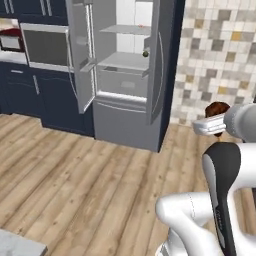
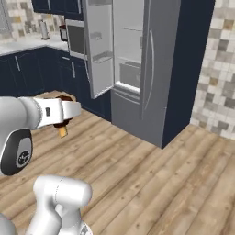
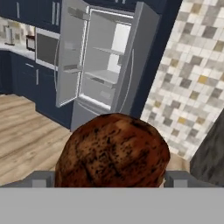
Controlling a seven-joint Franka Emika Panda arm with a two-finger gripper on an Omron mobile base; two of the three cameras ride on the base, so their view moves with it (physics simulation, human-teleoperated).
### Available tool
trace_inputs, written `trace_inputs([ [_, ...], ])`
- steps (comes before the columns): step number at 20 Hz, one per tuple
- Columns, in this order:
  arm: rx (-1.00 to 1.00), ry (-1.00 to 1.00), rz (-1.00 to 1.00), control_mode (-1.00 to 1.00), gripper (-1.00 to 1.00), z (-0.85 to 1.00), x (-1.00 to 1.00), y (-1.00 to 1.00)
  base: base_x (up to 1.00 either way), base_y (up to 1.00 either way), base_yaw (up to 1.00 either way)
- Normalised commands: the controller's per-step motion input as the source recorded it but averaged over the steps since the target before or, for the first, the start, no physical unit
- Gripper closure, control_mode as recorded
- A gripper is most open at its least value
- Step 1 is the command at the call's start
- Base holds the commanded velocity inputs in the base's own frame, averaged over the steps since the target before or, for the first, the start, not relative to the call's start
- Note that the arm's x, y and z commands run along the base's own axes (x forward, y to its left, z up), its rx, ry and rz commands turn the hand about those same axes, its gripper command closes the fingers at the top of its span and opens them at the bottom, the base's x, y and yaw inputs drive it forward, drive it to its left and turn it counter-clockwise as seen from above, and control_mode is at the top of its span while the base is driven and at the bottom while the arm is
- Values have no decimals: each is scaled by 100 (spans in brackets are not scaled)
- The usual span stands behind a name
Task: Transport the steak and sweet potato to the fridge. Place the steak on the rack containing meat and place the sweet potato on the rack containing the vegetable, ensuring meats and vegetables are on different racks.
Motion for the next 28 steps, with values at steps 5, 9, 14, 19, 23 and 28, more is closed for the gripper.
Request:
trace_inputs([
  [5,0,0,0,100,100,0,0,0,100,-34,0],
  [9,0,0,0,100,100,0,0,0,100,23,-8],
  [14,0,0,0,100,100,0,0,0,100,66,-17],
  [19,0,0,0,100,100,0,0,0,100,93,-26],
  [23,0,0,0,100,100,0,0,0,100,77,-40],
  [28,0,0,0,100,100,0,0,0,100,79,-53],
])
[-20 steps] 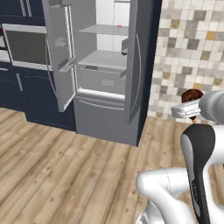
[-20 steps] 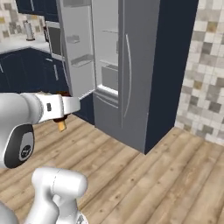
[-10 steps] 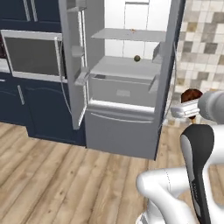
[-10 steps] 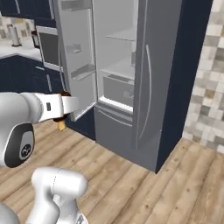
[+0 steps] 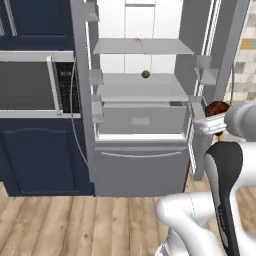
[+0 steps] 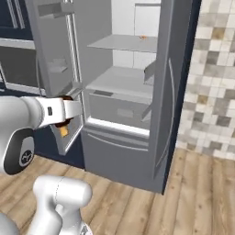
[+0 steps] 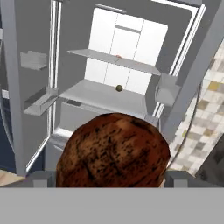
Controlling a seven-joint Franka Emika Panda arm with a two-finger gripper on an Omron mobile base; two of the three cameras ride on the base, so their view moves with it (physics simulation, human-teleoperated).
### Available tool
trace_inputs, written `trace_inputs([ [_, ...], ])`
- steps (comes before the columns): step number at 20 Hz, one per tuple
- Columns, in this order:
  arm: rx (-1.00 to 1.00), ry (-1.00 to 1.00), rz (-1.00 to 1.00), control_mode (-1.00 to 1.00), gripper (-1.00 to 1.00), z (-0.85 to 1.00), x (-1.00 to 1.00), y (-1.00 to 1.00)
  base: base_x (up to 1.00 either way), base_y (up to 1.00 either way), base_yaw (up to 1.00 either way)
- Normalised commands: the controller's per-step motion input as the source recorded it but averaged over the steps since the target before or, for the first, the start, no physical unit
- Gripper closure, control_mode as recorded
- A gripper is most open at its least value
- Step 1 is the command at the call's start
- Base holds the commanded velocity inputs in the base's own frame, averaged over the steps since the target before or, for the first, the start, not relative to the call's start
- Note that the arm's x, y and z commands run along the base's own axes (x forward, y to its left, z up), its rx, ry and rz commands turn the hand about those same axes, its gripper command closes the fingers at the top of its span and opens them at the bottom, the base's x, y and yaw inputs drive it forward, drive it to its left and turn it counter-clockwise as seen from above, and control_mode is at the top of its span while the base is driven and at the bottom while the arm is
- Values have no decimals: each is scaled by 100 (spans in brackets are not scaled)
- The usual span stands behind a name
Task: Transport the steak and sweet potato to the fridge. Place the steak on the rack containing meat and place the sweet potato on the rack containing the vegetable, ensuring meats and vegetables are on different racks.
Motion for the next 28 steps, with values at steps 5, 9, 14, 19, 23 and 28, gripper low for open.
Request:
trace_inputs([
  [5,0,0,0,100,100,0,0,0,91,73,-47],
  [9,0,0,0,100,100,0,0,0,72,0,-26],
  [14,0,0,0,100,100,0,0,0,89,0,-14],
  [19,0,0,0,100,100,0,0,0,100,1,-13],
  [23,0,0,0,100,100,0,0,0,100,0,-10],
  [28,0,0,0,100,100,0,0,0,91,-1,4],
])
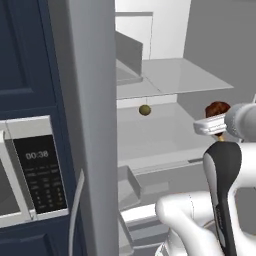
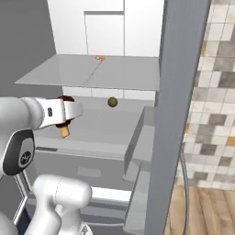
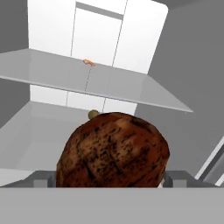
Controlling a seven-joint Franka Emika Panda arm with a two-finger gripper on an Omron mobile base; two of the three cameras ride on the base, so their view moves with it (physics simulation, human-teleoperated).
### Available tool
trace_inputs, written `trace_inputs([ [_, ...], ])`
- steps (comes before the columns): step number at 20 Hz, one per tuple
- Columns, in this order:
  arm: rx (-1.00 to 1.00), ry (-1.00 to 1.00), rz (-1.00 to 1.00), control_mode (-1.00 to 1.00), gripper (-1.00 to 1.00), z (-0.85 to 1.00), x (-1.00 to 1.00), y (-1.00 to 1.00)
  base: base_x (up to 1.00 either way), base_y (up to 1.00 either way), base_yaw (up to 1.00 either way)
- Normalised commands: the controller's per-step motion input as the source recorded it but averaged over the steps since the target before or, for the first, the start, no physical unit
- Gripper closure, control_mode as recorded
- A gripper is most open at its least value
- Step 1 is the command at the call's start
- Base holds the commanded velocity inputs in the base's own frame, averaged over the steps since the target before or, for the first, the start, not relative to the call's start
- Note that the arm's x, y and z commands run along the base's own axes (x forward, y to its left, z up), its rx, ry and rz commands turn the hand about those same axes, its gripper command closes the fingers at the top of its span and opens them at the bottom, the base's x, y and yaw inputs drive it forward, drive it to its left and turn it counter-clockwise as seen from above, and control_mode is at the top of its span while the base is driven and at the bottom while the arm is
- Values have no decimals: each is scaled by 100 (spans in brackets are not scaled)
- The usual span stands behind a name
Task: Transport the steak and sweet potato to the fridge. Place the steak on the rack containing meat and place the sweet potato on the rack containing the vegetable, ensuring meats and vegetables are on different racks.
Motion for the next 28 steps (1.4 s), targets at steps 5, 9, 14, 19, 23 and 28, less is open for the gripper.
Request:
trace_inputs([
  [5,0,0,0,100,100,0,0,0,23,0,20],
  [9,0,0,0,100,100,0,0,0,14,0,22],
  [14,4,3,0,-100,100,65,-13,1,-2,1,2],
  [19,0,-3,0,-100,100,44,12,4,0,0,0],
  [23,0,-8,-1,-100,100,7,78,1,0,0,0],
  [28,0,-9,0,-100,100,0,92,0,0,0,0],
])
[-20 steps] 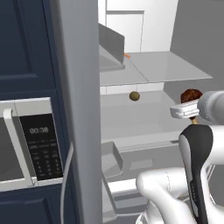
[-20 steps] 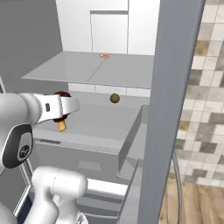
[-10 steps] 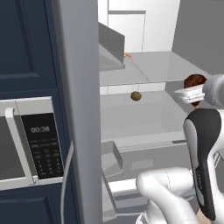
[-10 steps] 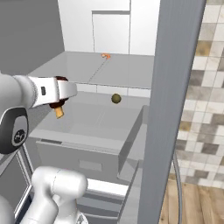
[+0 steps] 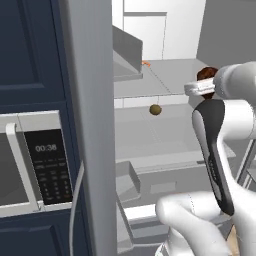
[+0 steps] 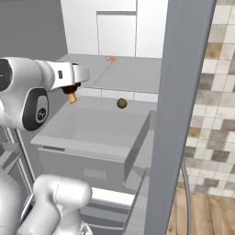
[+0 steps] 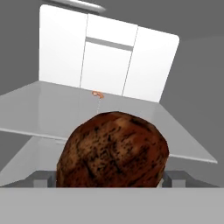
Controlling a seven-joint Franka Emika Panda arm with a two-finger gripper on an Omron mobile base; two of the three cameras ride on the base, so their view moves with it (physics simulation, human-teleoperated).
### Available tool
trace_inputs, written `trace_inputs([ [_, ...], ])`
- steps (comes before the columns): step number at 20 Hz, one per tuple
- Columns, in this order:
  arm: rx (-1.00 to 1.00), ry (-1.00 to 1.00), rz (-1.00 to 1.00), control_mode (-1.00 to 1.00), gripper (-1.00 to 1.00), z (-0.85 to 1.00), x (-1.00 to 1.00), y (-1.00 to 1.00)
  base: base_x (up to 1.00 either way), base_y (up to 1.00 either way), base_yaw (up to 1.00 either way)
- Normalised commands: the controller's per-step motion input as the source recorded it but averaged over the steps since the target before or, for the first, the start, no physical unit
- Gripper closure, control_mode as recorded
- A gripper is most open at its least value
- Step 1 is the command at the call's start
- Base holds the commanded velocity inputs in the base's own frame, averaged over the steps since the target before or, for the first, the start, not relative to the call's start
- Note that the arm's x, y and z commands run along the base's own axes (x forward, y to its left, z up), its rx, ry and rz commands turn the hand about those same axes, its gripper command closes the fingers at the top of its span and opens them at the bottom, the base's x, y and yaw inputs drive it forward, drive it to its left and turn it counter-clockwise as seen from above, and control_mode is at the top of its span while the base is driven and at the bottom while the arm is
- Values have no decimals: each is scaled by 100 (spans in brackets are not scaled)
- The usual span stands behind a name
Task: Transport the steak and sweet potato to the fridge. Place the steak on the rack containing meat and place the sweet potato on the rack containing the vegetable, ensuring meats and vegetables are on different racks.
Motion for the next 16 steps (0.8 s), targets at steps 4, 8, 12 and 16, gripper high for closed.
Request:
trace_inputs([
  [4,1,-5,0,-100,100,0,99,0,0,0,0],
  [8,7,11,0,-100,100,0,100,-2,0,0,0],
  [12,0,25,0,-100,100,0,100,-5,0,0,0],
  [16,0,4,0,-100,100,-5,97,-1,0,0,0],
])
